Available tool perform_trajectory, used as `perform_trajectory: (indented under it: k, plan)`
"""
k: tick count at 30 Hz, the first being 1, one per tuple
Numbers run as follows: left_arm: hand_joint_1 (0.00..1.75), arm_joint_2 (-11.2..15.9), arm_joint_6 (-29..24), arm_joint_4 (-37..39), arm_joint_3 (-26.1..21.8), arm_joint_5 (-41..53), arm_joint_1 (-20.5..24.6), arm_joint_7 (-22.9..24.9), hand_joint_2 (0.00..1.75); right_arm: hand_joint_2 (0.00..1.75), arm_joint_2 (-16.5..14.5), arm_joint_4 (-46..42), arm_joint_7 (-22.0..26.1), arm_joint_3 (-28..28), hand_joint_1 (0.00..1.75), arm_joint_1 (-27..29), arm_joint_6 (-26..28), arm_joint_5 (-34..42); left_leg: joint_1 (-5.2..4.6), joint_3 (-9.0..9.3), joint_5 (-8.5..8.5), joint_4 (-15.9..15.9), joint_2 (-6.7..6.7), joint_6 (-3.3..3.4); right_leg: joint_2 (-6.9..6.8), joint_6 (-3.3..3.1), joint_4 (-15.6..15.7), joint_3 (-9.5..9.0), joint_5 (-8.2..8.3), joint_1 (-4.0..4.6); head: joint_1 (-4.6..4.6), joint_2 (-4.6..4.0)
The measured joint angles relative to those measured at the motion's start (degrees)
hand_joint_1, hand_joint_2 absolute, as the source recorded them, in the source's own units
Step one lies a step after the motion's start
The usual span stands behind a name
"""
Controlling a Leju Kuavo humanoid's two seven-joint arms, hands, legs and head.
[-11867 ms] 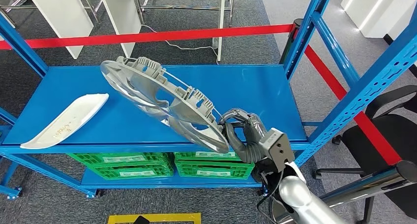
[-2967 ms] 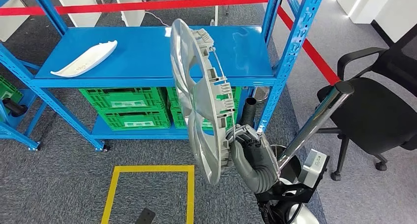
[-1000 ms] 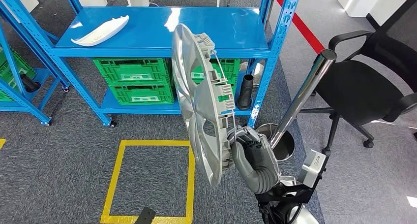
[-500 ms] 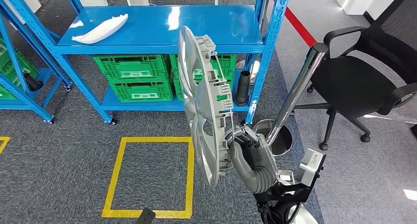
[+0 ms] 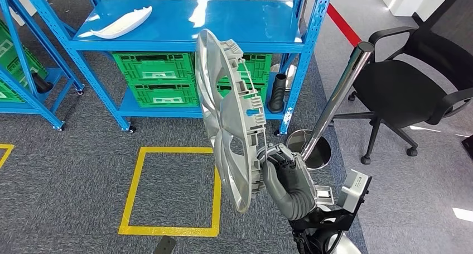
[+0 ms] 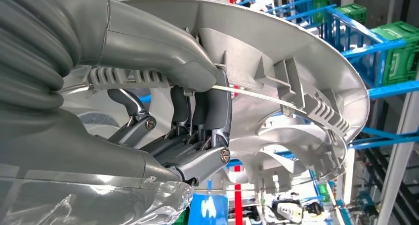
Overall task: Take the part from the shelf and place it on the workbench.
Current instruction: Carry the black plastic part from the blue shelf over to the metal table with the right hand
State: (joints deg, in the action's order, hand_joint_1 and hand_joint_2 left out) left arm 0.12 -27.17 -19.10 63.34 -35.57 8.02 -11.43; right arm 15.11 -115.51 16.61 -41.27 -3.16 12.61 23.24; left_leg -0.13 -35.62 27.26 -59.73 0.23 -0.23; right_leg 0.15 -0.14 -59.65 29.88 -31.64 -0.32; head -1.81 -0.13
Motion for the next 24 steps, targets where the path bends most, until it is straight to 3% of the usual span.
perform_trajectory:
  k: [2, 4, 5, 7, 8, 9, 10, 11, 13, 15, 17, 19, 21, 23, 24]
  plan:
    - [0.00, -0.05, -0.02, 0.01, 0.00, -0.07, -0.06, 0.00, 1.75, 1.75, 0.02, -0.01, 0.03, -0.01, 1.75, 0.02, 0.00, 0.06, 0.07, -0.27, -0.67, 0.07, -0.04, -0.77, 0.09, -0.53, 0.29, 0.28, 0.50, 0.14, 0.01, 0.00]
    - [0.00, -0.08, -0.02, 0.02, 0.01, -0.12, -0.12, 0.00, 1.75, 1.75, 0.03, -0.01, 0.03, -0.01, 1.75, 0.00, 0.01, 0.07, 0.13, -0.70, 0.44, -0.66, -0.11, -1.48, -0.01, -1.27, 0.67, 0.78, 1.32, -0.13, 0.13, 0.00]
    - [0.00, -0.08, -0.02, 0.02, 0.00, -0.13, -0.14, 0.00, 1.75, 1.75, 0.03, -0.01, 0.03, -0.01, 1.75, -0.01, 0.01, 0.07, 0.19, -1.25, 2.16, -2.27, -0.14, -1.84, -0.08, -1.63, 0.85, 1.15, 1.80, -0.30, 0.27, 0.00]
    - [0.00, -0.08, -0.02, 0.02, 0.00, -0.15, -0.15, 0.00, 1.75, 1.75, 0.03, 0.01, 0.04, -0.02, 1.75, 0.00, 0.01, 0.08, 0.43, -3.05, 6.98, -8.59, -0.14, -2.50, -0.18, -2.00, 0.80, 2.09, 2.56, -0.37, 0.53, 0.00]
    - [0.00, -0.08, -0.02, 0.02, 0.00, -0.18, -0.16, -0.01, 1.75, 1.75, 0.03, 0.01, 0.04, -0.03, 1.75, 0.02, 0.00, 0.08, 0.52, -3.86, 8.72, -12.04, -0.14, -2.72, -0.21, -2.03, 0.69, 2.63, 2.90, -0.35, 0.57, 0.00]
    - [0.00, -0.08, -0.02, 0.02, 0.01, -0.21, -0.17, -0.01, 1.75, 1.75, 0.03, 0.02, 0.04, -0.03, 1.75, 0.03, 0.00, 0.08, 0.59, -4.06, 9.40, -14.32, -0.14, -2.86, -0.24, -2.01, 0.54, 3.20, 3.23, -0.35, 0.57, 0.00]
    - [0.00, -0.07, -0.02, 0.02, 0.01, -0.25, -0.17, -0.03, 1.75, 1.75, 0.03, 0.02, 0.04, -0.04, 1.75, 0.04, 0.00, 0.08, 0.63, -3.33, 8.92, -14.63, -0.14, -2.92, -0.25, -1.95, 0.36, 3.78, 3.54, -0.36, 0.57, 0.00]
    - [0.00, -0.07, -0.02, 0.02, 0.01, -0.27, -0.16, -0.05, 1.75, 1.75, 0.03, 0.02, 0.03, -0.04, 1.75, 0.05, 0.00, 0.08, 0.66, -1.54, 7.55, -12.69, -0.14, -2.90, -0.23, -1.83, 0.18, 4.28, 3.81, -0.37, 0.58, 0.00]
    - [0.00, -0.05, -0.02, 0.02, 0.01, -0.28, -0.08, -0.15, 1.75, 1.75, 0.03, 0.01, 0.03, -0.04, 1.75, 0.05, 0.00, 0.08, 0.65, 3.81, 4.94, -4.85, -0.19, -2.62, -0.16, -1.48, -0.11, 5.01, 4.26, -0.31, 0.58, 0.00]
    - [0.00, -0.05, -0.03, 0.02, 0.01, -0.29, 0.02, -0.32, 1.75, 1.75, 0.03, 0.00, 0.03, -0.04, 1.75, 0.00, -0.01, 0.08, 0.44, 7.05, 4.36, 0.88, -0.29, -2.07, -0.13, -0.84, -0.18, 5.45, 4.89, -0.21, 0.55, 0.00]
    - [0.00, -0.05, -0.04, 0.02, 0.01, -0.34, 0.04, -0.43, 1.75, 1.75, 0.03, -0.01, 0.03, -0.04, 1.75, -0.03, -0.01, 0.08, 0.23, 7.07, 4.31, 2.11, -0.33, -1.40, -0.14, -0.07, -0.03, 5.80, 5.70, -0.21, 0.52, 0.00]
    - [0.00, -0.08, -0.04, 0.01, 0.01, -0.42, 0.07, -0.48, 1.75, 1.75, 0.06, -0.01, 0.04, -0.03, 1.75, -0.02, -0.01, 0.08, 0.42, 6.52, 3.63, 2.61, -0.14, -0.37, -0.07, 0.54, -0.54, 6.43, 5.16, -0.24, 0.45, 0.00]
    - [0.00, -0.14, -0.05, 0.00, 0.01, -0.46, 0.12, -0.56, 1.75, 1.75, 0.08, 0.00, 0.05, -0.02, 1.75, 0.01, -0.02, 0.14, 0.60, 5.75, 2.79, 2.99, 0.02, 0.65, -0.02, 0.93, -4.55, 8.09, 1.51, -0.25, 0.15, 0.00]
    - [0.00, -0.20, -0.06, 0.00, 0.01, -0.51, 0.08, -0.61, 1.75, 1.75, 0.11, 0.01, 0.05, -0.03, 1.75, 0.05, -0.02, 0.29, 0.46, 4.79, 2.11, 2.87, 0.04, 1.04, -0.03, 1.20, -11.70, 10.33, -2.70, -0.28, -0.11, 0.00]
    - [0.00, -0.21, -0.05, 0.00, 0.01, -0.57, 0.06, -0.60, 1.75, 1.75, 0.13, 0.02, 0.04, -0.04, 1.75, 0.08, -0.02, 0.36, 0.38, 4.33, 1.84, 2.73, 0.05, 1.08, -0.03, 1.26, -14.31, 10.88, -3.56, -0.28, -0.14, 0.00]
